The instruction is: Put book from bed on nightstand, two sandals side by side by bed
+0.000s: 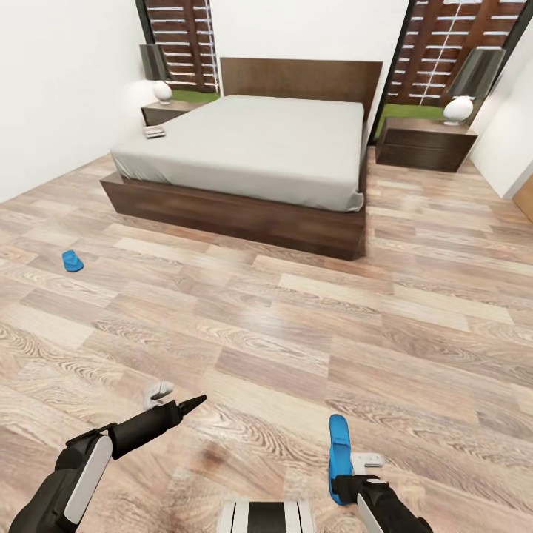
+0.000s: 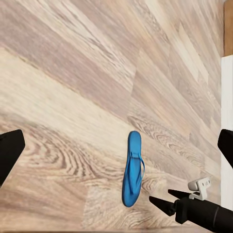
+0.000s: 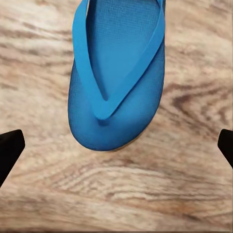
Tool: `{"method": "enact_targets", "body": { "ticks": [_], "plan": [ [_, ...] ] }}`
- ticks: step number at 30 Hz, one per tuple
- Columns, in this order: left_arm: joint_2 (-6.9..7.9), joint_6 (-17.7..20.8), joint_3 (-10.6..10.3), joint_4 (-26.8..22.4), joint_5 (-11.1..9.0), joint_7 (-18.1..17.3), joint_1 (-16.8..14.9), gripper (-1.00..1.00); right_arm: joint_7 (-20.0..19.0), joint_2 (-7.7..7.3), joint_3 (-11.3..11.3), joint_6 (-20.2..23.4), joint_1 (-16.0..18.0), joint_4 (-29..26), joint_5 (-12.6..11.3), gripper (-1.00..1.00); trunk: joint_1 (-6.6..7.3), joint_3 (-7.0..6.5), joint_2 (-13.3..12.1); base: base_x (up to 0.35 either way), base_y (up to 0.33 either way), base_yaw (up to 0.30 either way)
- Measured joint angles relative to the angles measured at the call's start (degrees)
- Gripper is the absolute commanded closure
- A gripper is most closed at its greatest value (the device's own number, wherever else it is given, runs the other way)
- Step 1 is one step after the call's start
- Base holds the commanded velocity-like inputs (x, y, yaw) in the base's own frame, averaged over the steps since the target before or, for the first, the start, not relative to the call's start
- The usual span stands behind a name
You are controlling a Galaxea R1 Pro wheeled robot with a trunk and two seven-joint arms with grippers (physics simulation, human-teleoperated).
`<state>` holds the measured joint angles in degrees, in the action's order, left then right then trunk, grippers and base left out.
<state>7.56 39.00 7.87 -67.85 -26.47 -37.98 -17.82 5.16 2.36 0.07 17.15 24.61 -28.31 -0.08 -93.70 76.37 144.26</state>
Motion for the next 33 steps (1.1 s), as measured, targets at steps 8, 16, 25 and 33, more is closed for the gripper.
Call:
{"method": "enact_targets", "body": {
  "ticks": [8, 16, 25, 33],
  "plan": [
    [0.0, 0.0, 0.0, 0.0, 0.0, 0.0, 0.0, -1.0, 0.0, 0.0, 0.0, 0.0, 0.0, 0.0, 0.0, -1.0, -0.15, 1.34, 0.1, 0.0, 0.0, 0.0],
    [0.0, 0.0, 0.1, 0.0, 0.0, -0.1, 0.0, -1.0, 0.0, 0.0, 0.0, 0.0, 0.0, -0.1, 0.0, -1.0, -0.15, 1.34, 0.1, 0.0, 0.0, 0.0],
    [0.0, 0.0, 0.1, 0.0, 0.0, -0.1, 0.0, -1.0, 0.0, 0.0, 0.0, 0.0, 0.0, -0.1, 0.0, -1.0, -0.15, 1.34, 0.1, 0.004, 0.003, 0.0],
    [0.0, 0.0, 0.1, 0.0, -0.1, -0.1, 0.0, -1.0, 0.0, 0.0, 0.0, 0.0, 0.0, -0.1, 0.0, -1.0, -0.15, 1.34, 0.1, 0.069, 0.064, 0.0]
  ]
}}
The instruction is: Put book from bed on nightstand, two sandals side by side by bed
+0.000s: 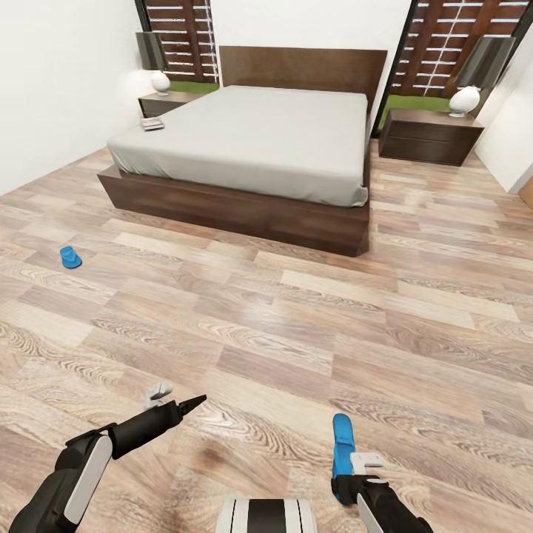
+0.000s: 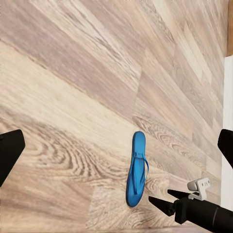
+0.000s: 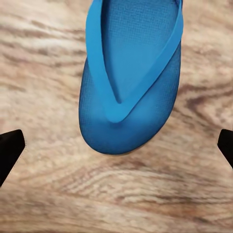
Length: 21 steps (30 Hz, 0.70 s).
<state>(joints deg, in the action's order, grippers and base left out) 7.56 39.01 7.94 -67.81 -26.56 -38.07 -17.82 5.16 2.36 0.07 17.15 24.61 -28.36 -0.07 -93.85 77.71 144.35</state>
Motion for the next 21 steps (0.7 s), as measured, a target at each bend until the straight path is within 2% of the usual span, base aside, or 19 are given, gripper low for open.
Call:
{"method": "enact_targets", "body": {
  "ticks": [12, 21],
  "plan": [
    [0.0, -0.1, 0.0, 0.0, 0.0, 0.0, 0.0, -1.0, 0.0, 0.02, 0.0, 0.0, 0.0, 0.0, 0.0, -1.0, 0.0, 0.0, 0.0, 0.008, 0.007, 0.0],
    [0.0, -0.1, 0.0, 0.3, 0.1, 0.2, 0.0, -1.0, 0.0, 0.07, 0.0, 0.0, 0.0, 0.0, 0.0, -1.0, 0.01, 0.0, 0.0, 0.166, 0.065, 0.0]
  ]
}}
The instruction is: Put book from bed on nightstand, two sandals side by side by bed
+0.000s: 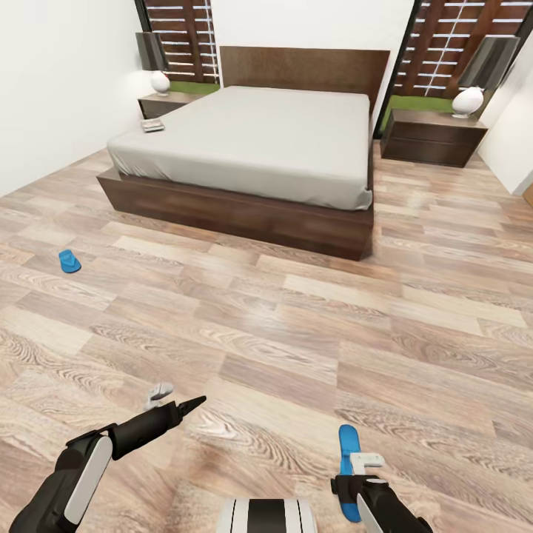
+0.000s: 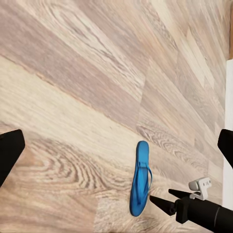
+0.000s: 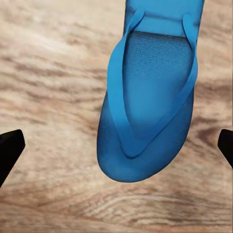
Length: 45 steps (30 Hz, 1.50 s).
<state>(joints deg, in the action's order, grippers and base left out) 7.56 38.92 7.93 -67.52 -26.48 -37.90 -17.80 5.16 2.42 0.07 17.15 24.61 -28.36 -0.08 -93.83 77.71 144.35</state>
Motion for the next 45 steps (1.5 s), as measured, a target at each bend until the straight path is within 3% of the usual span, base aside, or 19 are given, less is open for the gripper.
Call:
{"method": "enact_targets", "body": {
  "ticks": [30, 45],
  "plan": [
    [0.0, -0.1, -0.2, 1.3, 0.3, 0.0, 0.0, -1.0, 0.0, -0.01, 0.0, 0.0, 0.0, 0.0, 0.0, -1.0, -0.02, 0.0, 0.0, 0.029, -0.003, 0.0],
    [0.0, -0.1, -0.2, 1.3, 0.3, 0.0, 0.0, -1.0, 0.0, 0.0, 0.0, 0.0, 0.0, 0.0, 0.0, -1.0, -0.41, 3.32, 0.2, 0.0, 0.0, 0.0]
  ]
}}
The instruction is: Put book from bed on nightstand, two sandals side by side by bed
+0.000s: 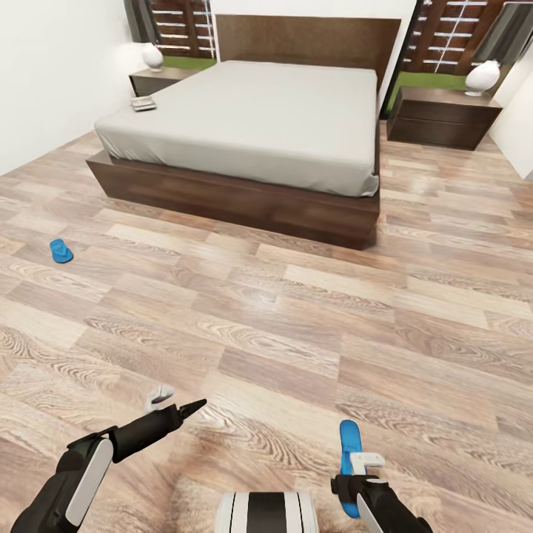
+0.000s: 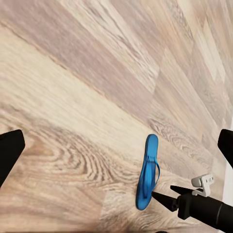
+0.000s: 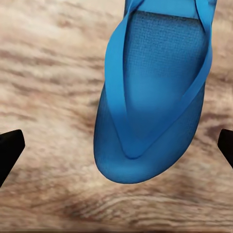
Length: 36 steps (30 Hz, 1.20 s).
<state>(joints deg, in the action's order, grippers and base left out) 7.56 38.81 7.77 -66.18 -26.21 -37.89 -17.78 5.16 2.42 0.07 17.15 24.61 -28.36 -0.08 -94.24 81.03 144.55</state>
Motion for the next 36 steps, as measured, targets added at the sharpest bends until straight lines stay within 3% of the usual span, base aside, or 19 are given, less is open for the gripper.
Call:
{"method": "enact_targets", "body": {
  "ticks": [7, 36],
  "plan": [
    [0.0, 0.0, 0.0, 0.0, 0.0, 0.0, 0.0, -1.0, 0.0, -0.03, 0.0, 0.0, 0.0, 0.0, 0.0, -1.0, -0.18, 1.55, 0.1, 0.0, 0.0, 0.0],
    [0.0, -0.1, 0.1, 0.0, 0.0, 0.0, 0.0, -1.0, 0.0, -0.01, 0.0, 0.0, 0.0, 0.0, 0.0, -1.0, -0.18, 1.56, 0.1, 0.037, -0.025, 0.0]
  ]
}}
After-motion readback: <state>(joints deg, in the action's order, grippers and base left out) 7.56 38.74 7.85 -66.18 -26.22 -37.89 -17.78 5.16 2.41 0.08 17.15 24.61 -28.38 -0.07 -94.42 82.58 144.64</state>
